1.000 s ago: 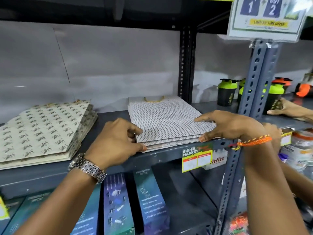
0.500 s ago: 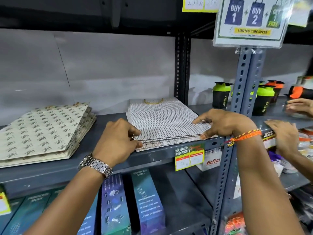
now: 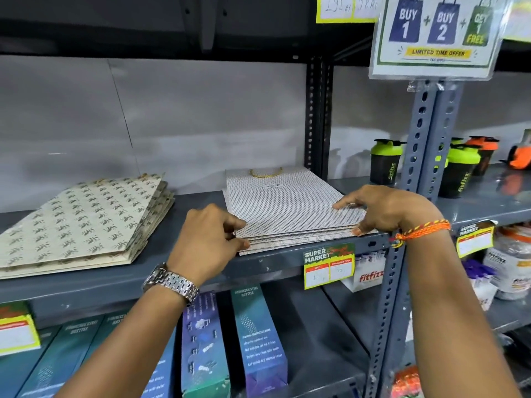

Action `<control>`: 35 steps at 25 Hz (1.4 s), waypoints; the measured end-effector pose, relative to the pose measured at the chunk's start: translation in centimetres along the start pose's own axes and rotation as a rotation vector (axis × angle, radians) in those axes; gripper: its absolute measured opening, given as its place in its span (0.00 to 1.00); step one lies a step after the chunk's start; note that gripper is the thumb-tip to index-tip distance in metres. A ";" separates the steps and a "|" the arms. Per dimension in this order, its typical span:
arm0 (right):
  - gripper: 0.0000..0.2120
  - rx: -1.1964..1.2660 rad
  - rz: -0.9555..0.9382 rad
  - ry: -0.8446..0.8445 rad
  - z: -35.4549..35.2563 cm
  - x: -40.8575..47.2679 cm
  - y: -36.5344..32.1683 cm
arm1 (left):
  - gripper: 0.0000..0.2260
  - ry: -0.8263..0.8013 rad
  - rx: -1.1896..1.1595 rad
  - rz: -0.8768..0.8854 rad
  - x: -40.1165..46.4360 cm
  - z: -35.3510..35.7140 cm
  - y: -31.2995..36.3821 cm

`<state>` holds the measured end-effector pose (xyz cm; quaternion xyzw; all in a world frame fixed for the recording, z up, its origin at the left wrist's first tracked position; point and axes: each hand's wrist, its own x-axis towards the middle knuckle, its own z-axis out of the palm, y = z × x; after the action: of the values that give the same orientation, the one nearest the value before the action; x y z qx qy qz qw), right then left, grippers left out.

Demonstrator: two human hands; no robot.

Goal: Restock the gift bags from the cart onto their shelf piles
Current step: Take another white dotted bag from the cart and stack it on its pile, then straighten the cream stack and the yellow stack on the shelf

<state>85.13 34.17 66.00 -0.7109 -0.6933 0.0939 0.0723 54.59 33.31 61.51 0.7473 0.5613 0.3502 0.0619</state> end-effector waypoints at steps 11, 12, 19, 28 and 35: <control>0.23 0.451 -0.617 0.372 7.4 -5.3 -20.9 | 0.25 0.376 0.103 -0.193 -8.4 -17.4 -16.5; 0.24 0.443 -0.636 0.337 8.7 -5.0 -23.1 | 0.28 0.350 0.154 -0.230 -8.7 -19.1 -18.5; 0.17 0.489 -0.500 0.347 14.2 -2.6 -30.1 | 0.22 0.037 -0.009 -0.256 -7.7 -20.9 -24.7; 0.11 0.502 -0.375 0.426 14.7 -3.0 -31.0 | 0.16 0.059 -0.163 -0.280 -6.4 -20.0 -26.1; 0.12 0.527 -0.369 0.369 14.2 -2.8 -30.3 | 0.16 0.106 -0.317 -0.325 -7.7 -19.5 -26.3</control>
<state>52.26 31.83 59.36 -0.5360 -0.7369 0.1247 0.3925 21.18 30.14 59.81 0.6086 0.6147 0.4581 0.2047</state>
